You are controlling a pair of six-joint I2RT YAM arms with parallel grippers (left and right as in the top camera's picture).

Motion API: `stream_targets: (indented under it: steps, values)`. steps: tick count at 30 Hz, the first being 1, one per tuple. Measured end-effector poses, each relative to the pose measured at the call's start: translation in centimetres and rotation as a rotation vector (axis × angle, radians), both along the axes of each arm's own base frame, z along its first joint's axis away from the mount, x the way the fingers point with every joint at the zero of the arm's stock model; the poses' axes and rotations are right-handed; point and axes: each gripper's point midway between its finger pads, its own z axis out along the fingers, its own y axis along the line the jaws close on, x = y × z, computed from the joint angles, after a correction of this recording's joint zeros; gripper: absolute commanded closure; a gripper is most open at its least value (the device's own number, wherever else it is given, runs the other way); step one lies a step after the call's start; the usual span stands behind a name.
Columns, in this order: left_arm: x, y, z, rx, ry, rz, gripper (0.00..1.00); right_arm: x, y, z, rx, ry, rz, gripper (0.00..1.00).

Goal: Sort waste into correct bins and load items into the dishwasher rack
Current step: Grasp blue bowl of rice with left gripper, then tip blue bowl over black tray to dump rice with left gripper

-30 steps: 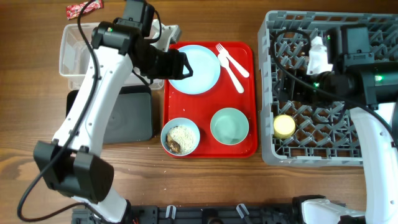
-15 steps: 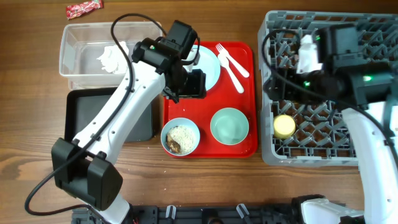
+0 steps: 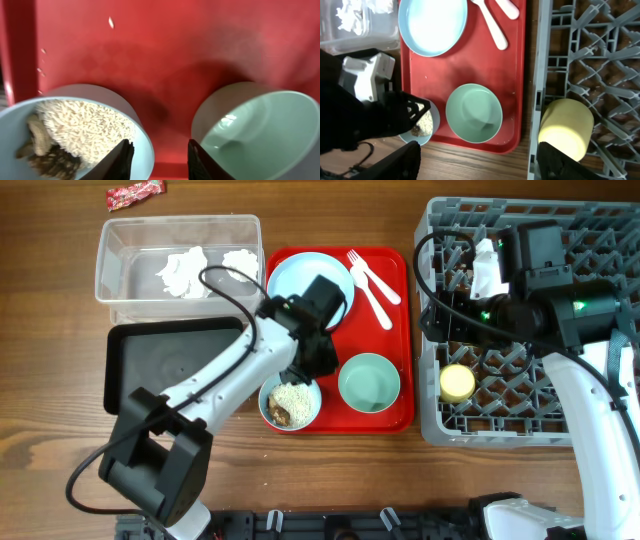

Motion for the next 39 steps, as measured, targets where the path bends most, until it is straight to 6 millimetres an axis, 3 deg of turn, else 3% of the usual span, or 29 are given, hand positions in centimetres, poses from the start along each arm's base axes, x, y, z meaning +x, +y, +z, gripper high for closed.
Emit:
stream_targets:
  steps: [9,10,13,14,25,29,34,37,39]
  values:
    - [-0.6,0.3,-3.4,0.038,-0.042,0.122,0.66,0.0,-0.1,0.0,-0.007,-0.001,-0.003,0.24]
    - [-0.7,0.4,-3.7,0.037,-0.044,0.128,0.69,0.0,-0.1,0.0,-0.007,-0.002,-0.003,0.23]
    - [-0.8,0.6,-4.1,0.044,-0.043,0.149,0.93,0.0,-0.1,0.0,-0.007,-0.001,-0.003,0.23]
    - [-0.8,0.6,-4.1,0.044,-0.045,0.155,0.96,0.0,-0.1,0.0,-0.007,-0.001,-0.003,0.24]
    - [-0.9,0.6,-3.4,0.037,-0.054,0.13,0.96,0.0,-0.1,0.0,-0.007,-0.002,-0.003,0.23]
    - [-0.7,-0.3,-1.2,-0.021,-0.088,0.043,0.96,0.0,-0.1,0.0,-0.007,-0.002,-0.003,0.23]
    - [0.3,-1.8,5.6,-0.203,-0.202,-0.089,0.96,0.1,-0.3,-0.1,-0.014,-0.003,-0.006,0.23]
    - [0.6,-0.2,9.5,-0.272,-0.261,-0.104,0.96,0.1,-0.3,-0.1,-0.017,-0.003,-0.008,0.23]
    - [0.6,2.2,11.2,-0.289,-0.279,-0.086,0.96,0.1,-0.3,-0.1,-0.017,-0.003,-0.008,0.23]
